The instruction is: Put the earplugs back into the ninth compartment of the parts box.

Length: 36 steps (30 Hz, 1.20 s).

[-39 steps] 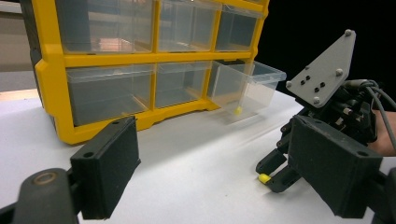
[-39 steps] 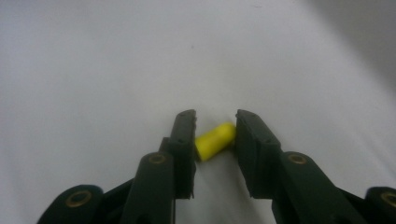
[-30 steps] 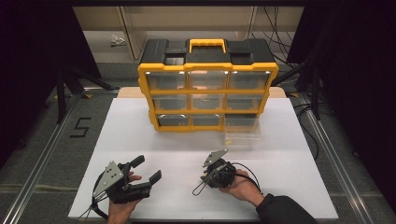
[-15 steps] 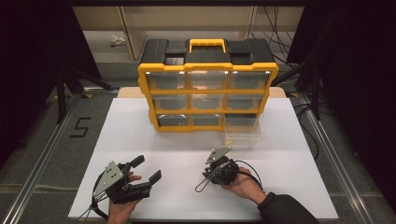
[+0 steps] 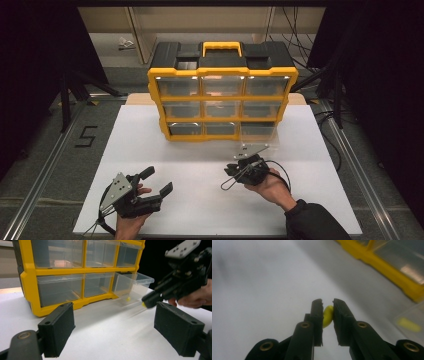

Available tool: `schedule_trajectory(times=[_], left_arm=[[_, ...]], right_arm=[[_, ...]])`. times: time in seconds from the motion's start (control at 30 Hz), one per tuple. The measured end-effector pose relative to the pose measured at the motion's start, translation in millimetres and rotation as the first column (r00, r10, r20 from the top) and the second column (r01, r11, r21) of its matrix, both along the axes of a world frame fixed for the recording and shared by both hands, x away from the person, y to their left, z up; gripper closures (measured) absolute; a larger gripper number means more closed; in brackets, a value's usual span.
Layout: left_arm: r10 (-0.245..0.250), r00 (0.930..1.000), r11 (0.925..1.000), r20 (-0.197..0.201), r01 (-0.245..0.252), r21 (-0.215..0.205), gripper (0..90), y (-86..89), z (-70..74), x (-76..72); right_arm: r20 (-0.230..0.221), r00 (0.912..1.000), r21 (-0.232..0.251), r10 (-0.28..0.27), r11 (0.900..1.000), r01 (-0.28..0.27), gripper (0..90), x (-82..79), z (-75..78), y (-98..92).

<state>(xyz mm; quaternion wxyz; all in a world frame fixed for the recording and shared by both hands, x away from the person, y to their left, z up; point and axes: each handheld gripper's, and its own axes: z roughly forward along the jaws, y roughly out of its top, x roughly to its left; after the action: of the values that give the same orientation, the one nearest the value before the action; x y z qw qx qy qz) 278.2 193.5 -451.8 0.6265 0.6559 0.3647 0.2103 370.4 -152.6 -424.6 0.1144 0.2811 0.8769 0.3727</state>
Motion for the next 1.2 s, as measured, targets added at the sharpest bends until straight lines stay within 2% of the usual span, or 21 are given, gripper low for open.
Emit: schedule_trajectory(times=[0.2,0.37,0.43,0.73,1.2], left_arm=[[-0.001,1.0,1.0,0.0,0.001,0.0,16.1,-0.3,-0.1,0.1],[-0.001,1.0,1.0,0.0,0.001,0.001,16.0,-0.5,-0.2,0.1],[-0.001,1.0,1.0,0.0,0.001,0.002,16.0,-0.7,-0.3,0.2],[-0.003,1.0,1.0,0.002,0.003,0.006,16.0,-0.8,-0.2,-0.1],[-0.003,1.0,1.0,0.002,0.003,0.008,16.0,-0.9,-0.2,-0.2]], right_arm=[[0.059,0.9968,0.081,-0.055,0.995,0.05,79.3,5.2,22.3,-19.6],[0.094,0.9894,0.141,-0.111,0.985,0.097,79.5,9.4,35.6,-36.0],[0.095,0.9867,0.163,-0.132,0.98,0.115,79.5,11.7,38.7,-41.9],[0.107,0.9724,0.203,-0.207,0.962,0.183,79.7,21.2,43.6,-61.7],[0.099,0.9411,0.243,-0.323,0.925,0.292,79.8,38.5,38.1,-87.7]])
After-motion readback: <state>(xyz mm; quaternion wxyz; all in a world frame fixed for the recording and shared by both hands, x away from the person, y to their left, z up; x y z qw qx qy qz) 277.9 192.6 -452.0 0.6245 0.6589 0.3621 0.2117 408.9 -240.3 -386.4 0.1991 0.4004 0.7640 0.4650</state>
